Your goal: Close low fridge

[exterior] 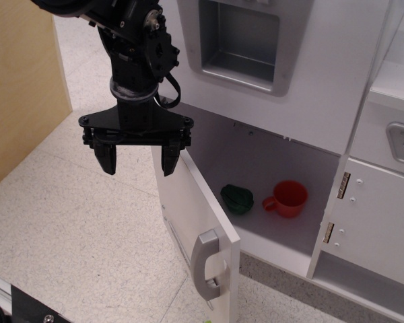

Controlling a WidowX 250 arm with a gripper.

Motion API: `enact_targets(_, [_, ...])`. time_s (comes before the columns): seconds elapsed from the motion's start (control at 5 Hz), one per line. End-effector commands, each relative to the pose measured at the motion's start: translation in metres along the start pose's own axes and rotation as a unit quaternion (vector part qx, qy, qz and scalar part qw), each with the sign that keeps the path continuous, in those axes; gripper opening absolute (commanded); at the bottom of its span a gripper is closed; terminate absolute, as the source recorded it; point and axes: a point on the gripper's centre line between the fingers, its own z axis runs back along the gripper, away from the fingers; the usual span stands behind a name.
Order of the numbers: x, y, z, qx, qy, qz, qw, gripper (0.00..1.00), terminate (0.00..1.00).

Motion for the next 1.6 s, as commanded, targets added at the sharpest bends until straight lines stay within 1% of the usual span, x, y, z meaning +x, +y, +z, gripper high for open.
enact_targets(0.0, [0.0,0.0,0.0,0.0,0.0,0.0,1.0,1.0,0.0])
enact_targets(0.2, [0.005,0.021,-0.014,-0.007,-0.04,-0.007,0.9992,1.0,0.0])
enact_targets(0.4, [0.01,0.028,-0.036,0.001,-0.04,-0.025,0.9989,1.0,0.0])
enact_targets(0.6, [0.01,0.027,-0.06,-0.005,-0.039,-0.032,0.9987,1.0,0.0])
enact_targets(0.8, [0.006,0.009,-0.085,-0.011,-0.019,-0.041,0.9989,1.0,0.0])
enact_targets(1.0, [0.002,-0.011,-0.09,-0.029,-0.015,-0.048,0.9983,1.0,0.0])
enact_targets(1.2, [-0.001,-0.032,-0.086,-0.049,-0.009,-0.048,0.9976,1.0,0.0])
enact_targets(1.4, [0.003,-0.053,-0.084,-0.059,-0.007,-0.036,0.9976,1.0,0.0])
